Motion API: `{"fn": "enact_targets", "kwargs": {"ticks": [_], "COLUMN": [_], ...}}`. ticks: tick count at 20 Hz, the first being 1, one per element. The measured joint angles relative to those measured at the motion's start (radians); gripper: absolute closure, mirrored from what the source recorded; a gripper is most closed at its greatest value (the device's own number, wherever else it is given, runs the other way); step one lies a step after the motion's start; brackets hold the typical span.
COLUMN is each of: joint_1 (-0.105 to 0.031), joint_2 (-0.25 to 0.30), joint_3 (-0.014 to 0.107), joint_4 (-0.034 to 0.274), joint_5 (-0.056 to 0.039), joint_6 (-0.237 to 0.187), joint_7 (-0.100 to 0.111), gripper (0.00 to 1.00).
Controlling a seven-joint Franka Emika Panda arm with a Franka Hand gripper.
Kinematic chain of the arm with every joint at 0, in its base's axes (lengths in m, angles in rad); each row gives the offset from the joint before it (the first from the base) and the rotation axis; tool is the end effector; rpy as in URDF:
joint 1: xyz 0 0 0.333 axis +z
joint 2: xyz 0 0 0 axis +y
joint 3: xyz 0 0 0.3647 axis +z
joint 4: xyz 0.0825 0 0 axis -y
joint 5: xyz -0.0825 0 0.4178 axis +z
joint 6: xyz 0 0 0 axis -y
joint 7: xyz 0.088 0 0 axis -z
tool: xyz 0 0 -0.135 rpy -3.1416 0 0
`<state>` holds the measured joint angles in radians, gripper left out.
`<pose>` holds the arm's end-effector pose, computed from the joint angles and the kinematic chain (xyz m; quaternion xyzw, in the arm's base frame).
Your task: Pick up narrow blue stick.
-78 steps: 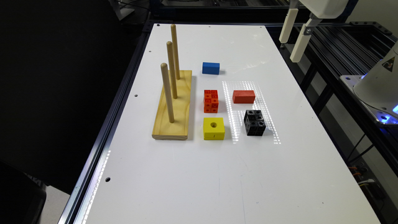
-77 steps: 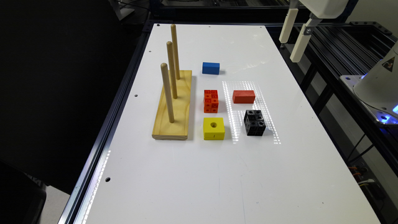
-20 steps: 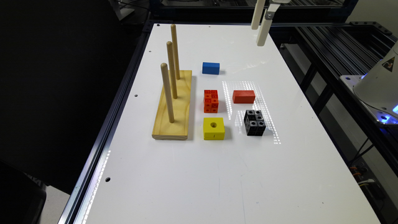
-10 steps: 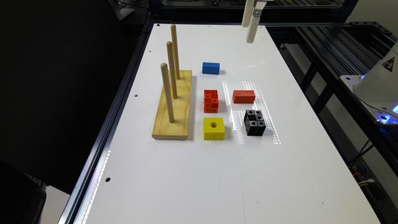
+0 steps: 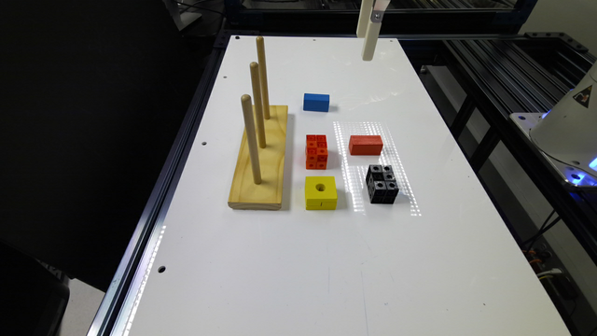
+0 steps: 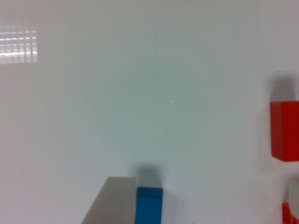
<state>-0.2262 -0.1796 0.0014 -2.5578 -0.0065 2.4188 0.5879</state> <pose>0.4463 -0.1022 0.3304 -0.9193 0.3930 -0.0204 0.0014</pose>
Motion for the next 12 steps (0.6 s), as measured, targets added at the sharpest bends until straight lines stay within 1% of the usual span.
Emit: {"fn": "enact_targets", "kwargs": {"ticks": [2, 3, 5, 7, 8, 12], "joint_1": [-0.008, -0.014, -0.032, -0.043, -0.045, -0.045], "joint_2": [0.006, 0.012, 0.027, 0.045, 0.053, 0.073], "joint_3": [0.000, 0.000, -0.001, 0.000, 0.000, 0.001], "joint_4": [0.007, 0.013, 0.030, 0.046, 0.052, 0.069], "joint_5": [-0.0005, -0.0008, -0.0008, -0.0008, -0.0008, -0.0008], "joint_6": [0.000, 0.000, 0.000, 0.000, 0.000, 0.000], "joint_7": [-0.006, -0.013, -0.032, -0.043, -0.044, -0.045], "gripper": [0.00, 0.00, 0.00, 0.00, 0.00, 0.00]}}
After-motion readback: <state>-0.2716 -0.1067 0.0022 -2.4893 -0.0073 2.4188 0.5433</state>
